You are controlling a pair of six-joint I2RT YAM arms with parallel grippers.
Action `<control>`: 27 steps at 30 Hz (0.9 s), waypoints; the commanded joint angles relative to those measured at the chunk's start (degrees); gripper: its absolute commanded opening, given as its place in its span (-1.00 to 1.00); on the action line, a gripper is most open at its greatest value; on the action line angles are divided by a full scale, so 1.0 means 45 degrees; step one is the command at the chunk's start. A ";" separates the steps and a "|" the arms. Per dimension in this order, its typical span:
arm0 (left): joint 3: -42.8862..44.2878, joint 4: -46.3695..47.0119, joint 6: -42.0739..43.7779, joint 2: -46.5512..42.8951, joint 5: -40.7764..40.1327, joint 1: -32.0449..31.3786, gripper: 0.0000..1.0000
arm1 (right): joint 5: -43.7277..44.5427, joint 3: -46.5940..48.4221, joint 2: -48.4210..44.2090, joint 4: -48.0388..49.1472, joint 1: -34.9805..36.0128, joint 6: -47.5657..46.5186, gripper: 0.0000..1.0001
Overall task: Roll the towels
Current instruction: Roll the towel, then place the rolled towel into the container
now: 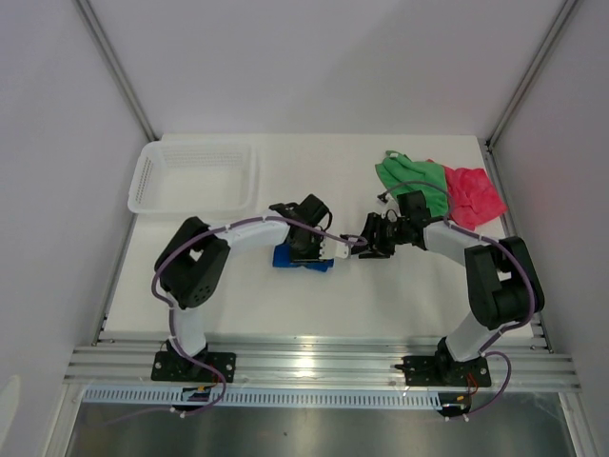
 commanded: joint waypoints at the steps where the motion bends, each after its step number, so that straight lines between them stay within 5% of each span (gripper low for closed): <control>1: 0.0467 -0.2006 -0.2011 0.1028 0.0189 0.0698 -0.64 | 0.0215 0.0330 -0.0502 -0.0215 -0.0106 -0.0223 -0.07; 7: 0.1133 -0.2166 -0.3518 0.0777 0.0132 0.1693 -0.76 | 0.0235 0.0389 -0.0463 -0.0196 -0.0204 -0.0262 -0.07; 17: 0.0798 -0.1752 -0.2579 -0.0183 -0.0010 0.2300 -0.86 | 0.0293 0.0370 -0.0443 -0.0274 -0.0340 -0.0301 -0.07; 27: 0.3221 -0.3198 -0.6056 0.0911 0.0404 0.3511 -0.88 | 0.0410 0.0272 -0.0502 -0.0490 -0.0477 -0.0535 -0.07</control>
